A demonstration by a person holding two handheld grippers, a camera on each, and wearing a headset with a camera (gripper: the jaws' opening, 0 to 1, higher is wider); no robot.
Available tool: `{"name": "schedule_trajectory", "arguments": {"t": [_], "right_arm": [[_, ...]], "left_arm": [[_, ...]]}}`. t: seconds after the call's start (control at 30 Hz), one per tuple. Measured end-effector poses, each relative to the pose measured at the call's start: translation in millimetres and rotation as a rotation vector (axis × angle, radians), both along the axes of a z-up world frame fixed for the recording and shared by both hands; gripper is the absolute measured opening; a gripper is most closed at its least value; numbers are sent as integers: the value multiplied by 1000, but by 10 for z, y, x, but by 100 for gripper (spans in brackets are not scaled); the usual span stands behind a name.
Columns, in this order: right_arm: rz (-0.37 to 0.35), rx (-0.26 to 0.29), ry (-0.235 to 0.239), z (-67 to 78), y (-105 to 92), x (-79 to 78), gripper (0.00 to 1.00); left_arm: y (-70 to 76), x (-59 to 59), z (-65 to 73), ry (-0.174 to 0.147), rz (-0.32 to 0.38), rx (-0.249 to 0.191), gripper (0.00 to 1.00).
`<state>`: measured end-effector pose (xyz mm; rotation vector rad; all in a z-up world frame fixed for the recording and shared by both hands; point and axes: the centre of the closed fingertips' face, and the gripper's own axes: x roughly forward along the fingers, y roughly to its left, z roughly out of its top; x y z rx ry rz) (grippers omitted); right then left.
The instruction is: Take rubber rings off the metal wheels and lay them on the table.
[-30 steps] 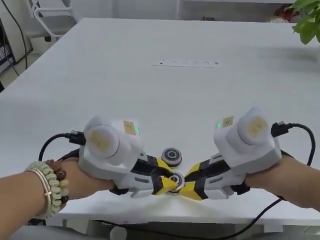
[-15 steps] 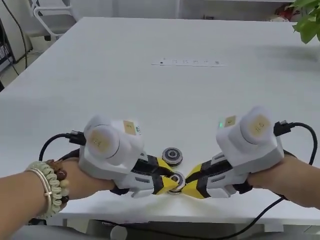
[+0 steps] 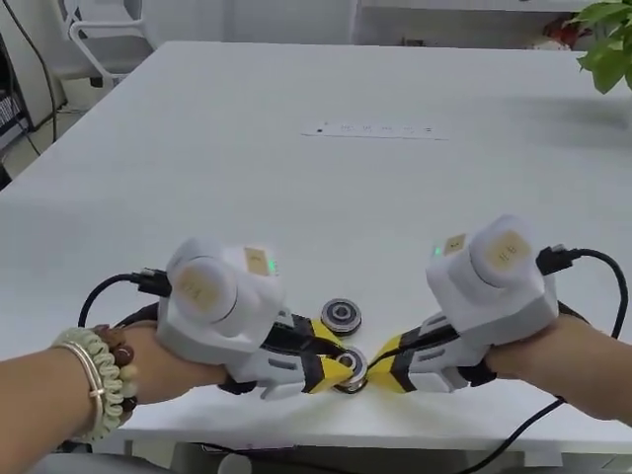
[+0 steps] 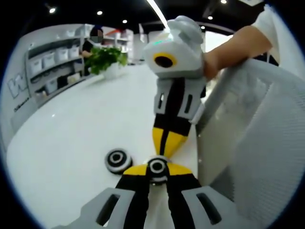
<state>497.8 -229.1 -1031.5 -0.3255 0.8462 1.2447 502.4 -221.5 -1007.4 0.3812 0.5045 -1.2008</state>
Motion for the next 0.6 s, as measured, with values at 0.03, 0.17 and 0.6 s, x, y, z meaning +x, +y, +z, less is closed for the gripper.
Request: {"name": "schedule_trajectory", "arguments": {"t": [0.03, 0.17, 0.6], "right_arm": [[-22, 1, 20, -1, -1, 7, 0], [-110, -14, 70, -10, -16, 52, 0], [-300, 77, 287, 65, -44, 70, 0]], "left_arm": [[2, 1, 0, 2, 1, -1, 14], [11, 10, 2, 2, 11, -5, 14], [12, 18, 1, -13, 11, 6, 14]]}}
